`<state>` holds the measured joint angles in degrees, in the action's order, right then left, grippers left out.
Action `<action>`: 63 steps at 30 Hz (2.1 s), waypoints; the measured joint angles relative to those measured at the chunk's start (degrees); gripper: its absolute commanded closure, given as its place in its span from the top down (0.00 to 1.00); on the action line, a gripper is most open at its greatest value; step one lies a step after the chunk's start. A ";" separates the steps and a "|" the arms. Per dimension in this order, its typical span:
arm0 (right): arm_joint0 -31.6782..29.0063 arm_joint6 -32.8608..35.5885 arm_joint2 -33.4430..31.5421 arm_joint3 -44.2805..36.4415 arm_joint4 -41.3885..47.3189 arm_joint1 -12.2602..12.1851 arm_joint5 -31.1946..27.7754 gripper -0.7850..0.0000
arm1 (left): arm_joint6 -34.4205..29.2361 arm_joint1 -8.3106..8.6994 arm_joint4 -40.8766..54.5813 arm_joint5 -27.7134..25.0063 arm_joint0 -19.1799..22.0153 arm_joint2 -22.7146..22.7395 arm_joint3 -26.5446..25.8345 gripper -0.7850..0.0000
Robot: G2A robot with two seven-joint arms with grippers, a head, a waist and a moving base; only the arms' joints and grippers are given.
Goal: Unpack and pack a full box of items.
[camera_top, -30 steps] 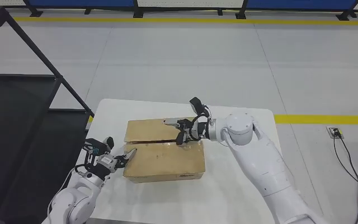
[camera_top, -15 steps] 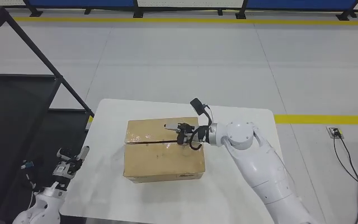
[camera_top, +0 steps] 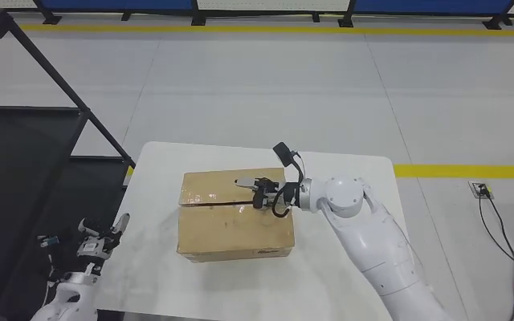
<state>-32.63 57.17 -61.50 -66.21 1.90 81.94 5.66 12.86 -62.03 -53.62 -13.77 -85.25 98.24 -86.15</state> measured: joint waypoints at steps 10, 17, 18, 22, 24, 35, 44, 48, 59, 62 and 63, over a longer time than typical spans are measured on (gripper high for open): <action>0.09 0.50 0.20 0.09 0.31 -0.34 -0.27 1.00 | 24.32 0.21 -42.63 9.92 5.79 -8.65 13.93 1.00; -0.02 0.47 0.61 -0.42 -0.13 -0.57 0.09 1.00 | 24.64 -0.05 -37.64 6.21 6.49 -8.54 16.32 1.00; -0.08 0.47 0.66 -0.54 -0.15 -0.61 0.10 1.00 | 24.66 -0.04 -37.76 6.25 6.48 -8.55 16.30 1.00; -0.04 0.46 0.97 -0.89 -0.43 -0.71 0.41 1.00 | 23.50 -0.08 -41.02 8.21 6.69 -9.54 14.94 1.00; 0.10 0.46 1.17 -0.96 -0.46 -0.73 0.73 1.00 | 23.60 -0.10 -44.51 10.87 7.06 -10.32 14.73 1.00; 0.71 0.05 2.02 -0.94 -0.27 -0.79 1.46 1.00 | 19.82 -0.57 -47.12 11.29 11.85 -12.74 17.78 0.41; 0.93 -0.18 2.45 -0.93 0.00 -0.90 1.82 1.00 | 19.71 -0.70 -49.66 11.17 13.58 -14.12 19.45 0.00; 0.93 -0.32 2.53 -0.95 0.17 -0.97 1.83 1.00 | 19.93 -0.74 -49.79 11.50 13.88 -14.19 19.97 0.00; 1.92 -0.41 3.52 0.40 0.84 -0.84 1.65 1.00 | 20.18 -0.84 -47.61 13.04 13.09 -12.98 20.25 0.00; 2.39 -0.78 3.92 1.05 1.17 -0.70 1.60 1.00 | 20.34 -0.86 -47.04 13.57 12.63 -12.60 20.06 0.00; 2.58 -0.97 4.12 1.30 1.22 -0.63 1.59 1.00 | 20.37 -0.89 -46.74 13.81 12.43 -12.46 19.99 0.00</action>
<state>-30.05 56.20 -57.37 -64.92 3.12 81.31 7.25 33.23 -62.91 -100.37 0.04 -72.82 85.79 -66.16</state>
